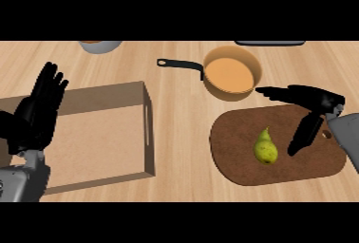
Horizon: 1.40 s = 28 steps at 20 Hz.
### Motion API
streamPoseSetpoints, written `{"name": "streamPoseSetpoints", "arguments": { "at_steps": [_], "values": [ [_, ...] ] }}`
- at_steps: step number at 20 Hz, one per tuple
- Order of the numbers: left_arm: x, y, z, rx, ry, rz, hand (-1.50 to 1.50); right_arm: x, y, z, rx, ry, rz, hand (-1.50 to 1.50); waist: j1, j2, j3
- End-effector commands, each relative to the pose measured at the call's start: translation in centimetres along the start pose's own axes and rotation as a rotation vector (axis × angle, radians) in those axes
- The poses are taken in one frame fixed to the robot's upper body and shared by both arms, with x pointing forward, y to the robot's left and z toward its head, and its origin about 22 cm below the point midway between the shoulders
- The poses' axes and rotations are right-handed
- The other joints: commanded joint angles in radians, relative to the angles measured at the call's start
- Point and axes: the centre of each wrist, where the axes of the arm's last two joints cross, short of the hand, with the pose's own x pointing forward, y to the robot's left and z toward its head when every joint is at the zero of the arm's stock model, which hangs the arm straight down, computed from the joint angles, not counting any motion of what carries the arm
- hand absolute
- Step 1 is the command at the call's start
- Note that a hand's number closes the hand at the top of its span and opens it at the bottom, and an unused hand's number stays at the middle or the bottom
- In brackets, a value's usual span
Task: Pick the pear from the cutting board and place it in the pot
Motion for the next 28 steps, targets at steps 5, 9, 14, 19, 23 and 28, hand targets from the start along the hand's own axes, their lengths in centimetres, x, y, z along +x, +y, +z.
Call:
{"name": "streamPoseSetpoints", "arguments": {
  "at_steps": [5,9,14,19,23,28],
  "values": [
    [0.2,0.1,0.2,0.008,-0.015,-0.013,0.0,0.6,2.5,-1.2,0.017,0.117,0.059,-1.5,0.001,0.0,0.0],
    [-0.4,0.8,-1.2,0.0,0.001,0.007,0.0,-1.3,2.4,-1.2,0.004,0.145,0.075,-1.5,0.002,0.002,0.0],
    [-0.4,-1.2,-0.4,-0.01,0.001,-0.002,0.0,-0.7,3.4,-2.5,0.009,0.108,0.067,-1.5,0.002,0.002,0.0],
    [-1.9,0.5,-0.4,0.01,-0.013,0.005,0.0,-2.0,5.3,-2.1,0.033,0.144,0.084,-1.5,-0.001,0.002,0.0],
    [0.8,-0.4,0.0,0.007,0.008,-0.015,0.0,-3.5,5.1,-2.6,0.01,0.167,0.076,-1.5,0.002,0.002,0.001],
    [-1.0,-0.1,-0.3,-0.004,-0.001,-0.01,0.0,-3.5,5.8,-4.8,0.034,0.141,0.083,-1.5,0.005,0.003,0.001]
  ]
}}
